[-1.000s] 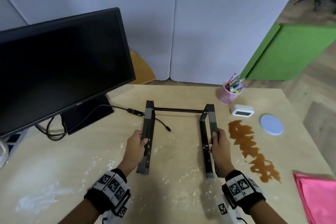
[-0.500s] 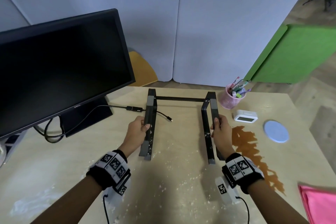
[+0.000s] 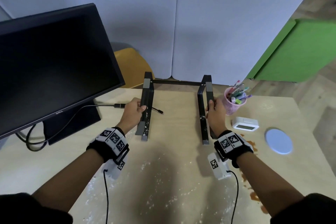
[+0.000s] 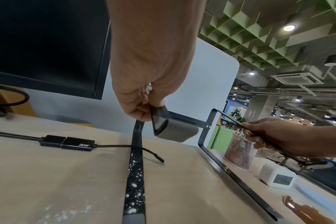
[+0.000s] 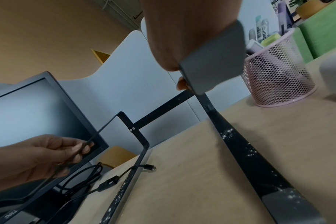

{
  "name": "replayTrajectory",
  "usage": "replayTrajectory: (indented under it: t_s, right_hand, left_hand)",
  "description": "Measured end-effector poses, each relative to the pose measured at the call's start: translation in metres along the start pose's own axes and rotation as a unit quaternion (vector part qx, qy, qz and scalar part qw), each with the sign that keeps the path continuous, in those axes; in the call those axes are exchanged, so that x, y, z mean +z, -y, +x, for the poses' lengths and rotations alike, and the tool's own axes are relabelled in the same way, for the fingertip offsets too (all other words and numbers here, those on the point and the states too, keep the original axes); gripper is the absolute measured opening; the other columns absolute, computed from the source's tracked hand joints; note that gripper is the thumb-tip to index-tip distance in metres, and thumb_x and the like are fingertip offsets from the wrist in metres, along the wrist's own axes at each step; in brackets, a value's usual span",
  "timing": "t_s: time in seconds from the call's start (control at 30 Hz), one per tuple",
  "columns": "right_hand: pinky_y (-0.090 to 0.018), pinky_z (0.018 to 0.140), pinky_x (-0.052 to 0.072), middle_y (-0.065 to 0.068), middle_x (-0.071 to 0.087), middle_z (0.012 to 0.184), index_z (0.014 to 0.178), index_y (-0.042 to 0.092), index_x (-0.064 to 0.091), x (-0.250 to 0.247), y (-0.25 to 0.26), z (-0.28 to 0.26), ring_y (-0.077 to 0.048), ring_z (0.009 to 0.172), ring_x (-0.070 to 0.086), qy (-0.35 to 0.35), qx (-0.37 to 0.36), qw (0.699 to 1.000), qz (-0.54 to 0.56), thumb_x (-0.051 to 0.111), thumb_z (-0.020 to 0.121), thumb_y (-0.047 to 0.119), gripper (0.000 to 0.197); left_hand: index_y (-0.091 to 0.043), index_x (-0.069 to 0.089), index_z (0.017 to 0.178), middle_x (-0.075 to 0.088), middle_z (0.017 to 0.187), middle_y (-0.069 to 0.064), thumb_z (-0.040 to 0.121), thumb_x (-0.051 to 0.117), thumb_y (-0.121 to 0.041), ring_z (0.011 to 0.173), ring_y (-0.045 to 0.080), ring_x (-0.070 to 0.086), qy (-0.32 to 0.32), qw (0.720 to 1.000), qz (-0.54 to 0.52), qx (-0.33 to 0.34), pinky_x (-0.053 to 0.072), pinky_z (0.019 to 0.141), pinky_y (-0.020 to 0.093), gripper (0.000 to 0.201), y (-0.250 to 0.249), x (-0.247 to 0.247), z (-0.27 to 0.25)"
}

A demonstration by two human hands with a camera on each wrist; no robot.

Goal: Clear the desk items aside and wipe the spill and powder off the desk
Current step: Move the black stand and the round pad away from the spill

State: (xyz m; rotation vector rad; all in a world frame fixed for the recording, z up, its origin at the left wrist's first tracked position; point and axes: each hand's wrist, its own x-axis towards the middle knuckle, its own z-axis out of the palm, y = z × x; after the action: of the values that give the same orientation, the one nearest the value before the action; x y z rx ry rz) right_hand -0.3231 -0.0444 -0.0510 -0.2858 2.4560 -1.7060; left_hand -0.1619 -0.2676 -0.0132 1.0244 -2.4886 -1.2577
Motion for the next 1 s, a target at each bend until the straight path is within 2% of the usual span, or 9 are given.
replayTrajectory:
  t_s: [0.1,0.3,0.43,0.5,0.6,0.73,0.83,0.9,1.0]
  right_hand:
    - [-0.029,0.046,0.039,0.001,0.048,0.064,0.099,0.010,0.048,0.002,-0.002,0.005,-0.014,0.049,0.043,0.006,0.011,1.000,0.011,0.036,0.100,0.014,0.013]
    - [-0.036,0.055,0.043,0.000,0.049,0.066,0.098,0.012,0.049,0.005,-0.010,0.014,-0.016,0.056,0.046,0.002,0.005,1.000,0.008,0.037,0.099,0.013,0.012]
    - [-0.027,0.046,0.042,-0.003,0.049,0.068,0.098,0.010,0.047,0.004,-0.011,0.015,-0.016,0.053,0.045,0.011,-0.004,1.000,0.000,0.036,0.100,0.013,0.012]
    - [-0.019,0.041,0.040,-0.003,0.048,0.068,0.098,0.011,0.046,0.004,-0.010,0.014,-0.015,0.051,0.044,0.011,-0.008,1.000,0.000,0.035,0.100,0.012,0.011]
    - [-0.018,0.040,0.039,-0.003,0.047,0.067,0.099,0.013,0.045,0.003,-0.008,0.013,-0.014,0.050,0.043,0.015,0.000,1.000,0.009,0.035,0.100,0.012,0.011]
    - [-0.027,0.048,0.043,-0.003,0.050,0.069,0.106,0.010,0.047,-0.004,-0.008,0.010,-0.016,0.054,0.047,0.038,0.020,0.999,-0.013,0.035,0.100,0.011,0.013]
    - [-0.022,0.058,0.039,0.000,0.052,0.072,0.105,0.011,0.051,-0.018,-0.006,0.006,-0.014,0.062,0.048,0.037,-0.008,0.996,-0.079,0.043,0.097,0.010,0.011]
    - [-0.015,0.053,0.034,0.005,0.048,0.068,0.102,0.012,0.053,-0.028,-0.003,0.002,-0.007,0.060,0.044,0.037,-0.015,0.994,-0.100,0.048,0.095,0.007,0.010]
    - [-0.020,0.053,0.042,-0.006,0.054,0.072,0.098,0.005,0.056,-0.043,-0.005,-0.004,-0.009,0.057,0.048,0.030,-0.021,0.995,-0.090,0.049,0.090,-0.001,0.012]
  left_hand:
    - [0.003,0.052,0.114,0.056,0.096,0.008,0.095,0.050,-0.006,0.084,0.016,0.051,-0.002,1.000,0.004,-0.003,0.038,0.060,0.013,0.022,0.000,0.004,0.003]
    - [0.003,0.054,0.112,0.060,0.098,0.010,0.093,0.053,-0.006,0.086,0.016,0.053,0.000,1.000,0.003,-0.006,0.037,0.064,0.016,0.021,0.005,0.010,0.012]
    - [0.003,0.054,0.113,0.059,0.095,0.007,0.093,0.054,-0.006,0.082,0.016,0.054,0.005,1.000,0.005,0.002,0.038,0.059,0.011,0.022,0.008,0.010,0.015]
    - [0.002,0.054,0.113,0.058,0.094,0.008,0.093,0.054,-0.008,0.081,0.017,0.054,0.009,1.000,0.014,0.009,0.039,0.060,0.013,0.022,0.009,0.009,0.014]
    - [0.000,0.054,0.112,0.057,0.092,0.011,0.094,0.053,-0.010,0.081,0.021,0.055,0.016,0.999,0.022,0.019,0.044,0.066,0.024,0.021,0.011,0.008,0.013]
    - [0.000,0.055,0.111,0.053,0.086,0.006,0.093,0.054,-0.010,0.079,0.025,0.057,0.024,0.999,0.020,0.017,0.051,0.071,0.035,0.020,0.014,0.005,0.010]
    - [-0.001,0.055,0.109,0.053,0.083,0.002,0.092,0.057,-0.009,0.079,0.026,0.059,0.035,0.999,0.018,0.015,0.051,0.069,0.035,0.019,0.016,0.003,0.008]
    - [-0.002,0.056,0.107,0.054,0.086,0.005,0.091,0.059,-0.010,0.080,0.028,0.060,0.043,0.999,0.023,0.019,0.052,0.067,0.036,0.018,0.017,0.002,0.009]
    - [-0.002,0.055,0.102,0.056,0.088,0.010,0.089,0.061,-0.009,0.079,0.028,0.058,0.051,0.998,0.028,0.016,0.049,0.065,0.034,0.016,0.019,0.001,0.013]
